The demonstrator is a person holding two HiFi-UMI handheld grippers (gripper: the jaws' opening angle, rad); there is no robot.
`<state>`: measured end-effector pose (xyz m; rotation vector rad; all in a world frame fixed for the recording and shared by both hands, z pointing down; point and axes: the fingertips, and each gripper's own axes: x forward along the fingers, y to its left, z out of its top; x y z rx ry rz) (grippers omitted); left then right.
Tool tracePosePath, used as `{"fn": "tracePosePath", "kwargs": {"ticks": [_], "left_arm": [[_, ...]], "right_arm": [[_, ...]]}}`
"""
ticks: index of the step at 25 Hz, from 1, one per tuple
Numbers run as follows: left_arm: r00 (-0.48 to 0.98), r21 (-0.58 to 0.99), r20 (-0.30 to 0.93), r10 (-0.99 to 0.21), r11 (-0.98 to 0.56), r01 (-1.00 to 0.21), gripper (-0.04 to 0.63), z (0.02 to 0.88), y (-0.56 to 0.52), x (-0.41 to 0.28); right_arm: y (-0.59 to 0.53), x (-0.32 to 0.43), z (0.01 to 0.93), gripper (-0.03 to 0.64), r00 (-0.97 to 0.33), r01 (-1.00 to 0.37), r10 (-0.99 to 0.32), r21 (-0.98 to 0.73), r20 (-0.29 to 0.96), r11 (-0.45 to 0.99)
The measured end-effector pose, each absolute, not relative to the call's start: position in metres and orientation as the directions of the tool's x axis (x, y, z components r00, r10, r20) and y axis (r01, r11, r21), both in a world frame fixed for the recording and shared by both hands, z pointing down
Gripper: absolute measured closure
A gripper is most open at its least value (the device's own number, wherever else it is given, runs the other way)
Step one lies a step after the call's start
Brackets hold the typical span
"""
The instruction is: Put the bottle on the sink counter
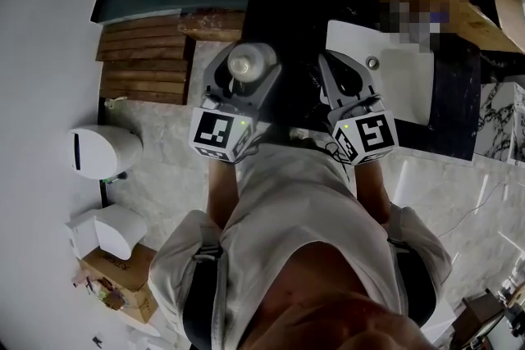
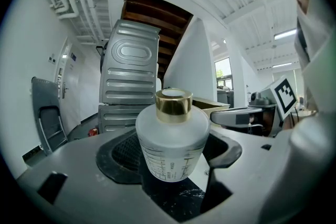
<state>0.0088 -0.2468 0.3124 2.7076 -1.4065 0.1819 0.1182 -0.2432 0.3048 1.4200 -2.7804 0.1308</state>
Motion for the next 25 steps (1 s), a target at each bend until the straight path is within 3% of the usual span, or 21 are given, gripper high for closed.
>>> {"fn": "tracePosePath", "kwargs": {"ticks": [25], "left_arm": [[0.667, 0.053, 0.195, -0.719, -0.671, -0.739, 0.265, 0.364, -0.36, -0.001]], "right_arm": [[-0.34, 0.095, 0.356, 0.618, -0.484, -0.875, -0.858, -0.06, 0.174, 0.481]]}}
